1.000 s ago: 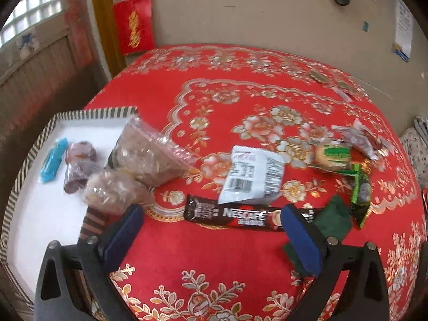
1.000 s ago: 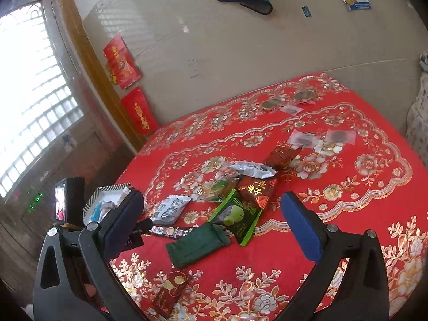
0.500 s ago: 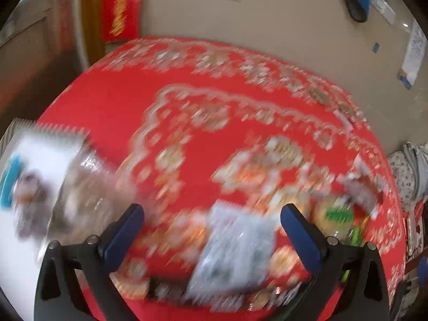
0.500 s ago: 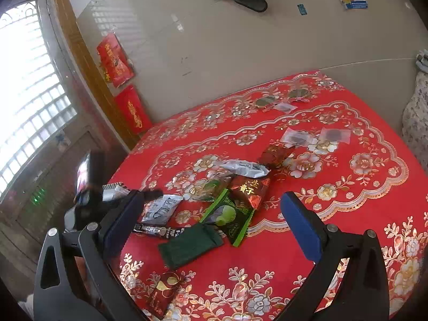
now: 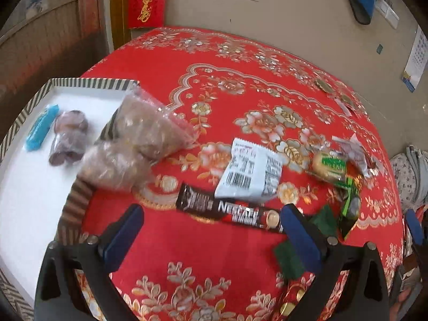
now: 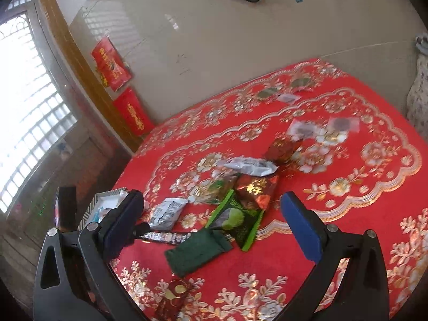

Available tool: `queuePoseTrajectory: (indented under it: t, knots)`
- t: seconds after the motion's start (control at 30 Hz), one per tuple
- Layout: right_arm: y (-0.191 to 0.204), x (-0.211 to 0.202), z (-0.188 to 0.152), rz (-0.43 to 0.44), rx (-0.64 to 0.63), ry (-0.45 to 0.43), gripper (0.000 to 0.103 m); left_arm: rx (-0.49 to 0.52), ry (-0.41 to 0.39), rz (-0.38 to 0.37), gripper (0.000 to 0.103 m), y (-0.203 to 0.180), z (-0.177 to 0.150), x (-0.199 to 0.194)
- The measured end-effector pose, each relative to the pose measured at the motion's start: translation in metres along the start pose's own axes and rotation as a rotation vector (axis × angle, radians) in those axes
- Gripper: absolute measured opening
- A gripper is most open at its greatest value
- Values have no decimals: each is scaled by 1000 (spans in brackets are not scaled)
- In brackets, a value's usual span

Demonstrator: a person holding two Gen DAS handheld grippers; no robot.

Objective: Organize snacks
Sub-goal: 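Reach the left tool back to the nut bag at the tray rim and grasp it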

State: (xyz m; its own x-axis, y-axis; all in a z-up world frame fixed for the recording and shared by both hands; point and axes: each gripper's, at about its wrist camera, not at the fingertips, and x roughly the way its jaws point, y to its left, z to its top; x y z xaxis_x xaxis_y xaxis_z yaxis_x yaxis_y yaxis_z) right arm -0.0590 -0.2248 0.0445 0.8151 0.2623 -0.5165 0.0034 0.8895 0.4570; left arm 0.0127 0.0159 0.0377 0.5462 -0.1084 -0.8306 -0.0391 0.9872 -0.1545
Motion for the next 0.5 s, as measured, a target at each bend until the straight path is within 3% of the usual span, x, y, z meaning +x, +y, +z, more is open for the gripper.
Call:
queuePoseTrajectory:
  t: [0.1, 0.2, 0.43, 0.5]
  knots:
    - [7, 1, -2, 9, -25, 7, 103, -2, 1, 52, 103, 6, 5, 10]
    - [13, -5, -2, -2, -61, -14, 103, -51, 29, 54, 103, 19, 14, 28]
    - [5, -8, 3, -29, -41, -22, 103, -13, 15, -29, 103, -9, 55, 54]
    - [7, -9, 3, -41, -54, -17, 103, 18, 10, -84, 103, -26, 72, 61]
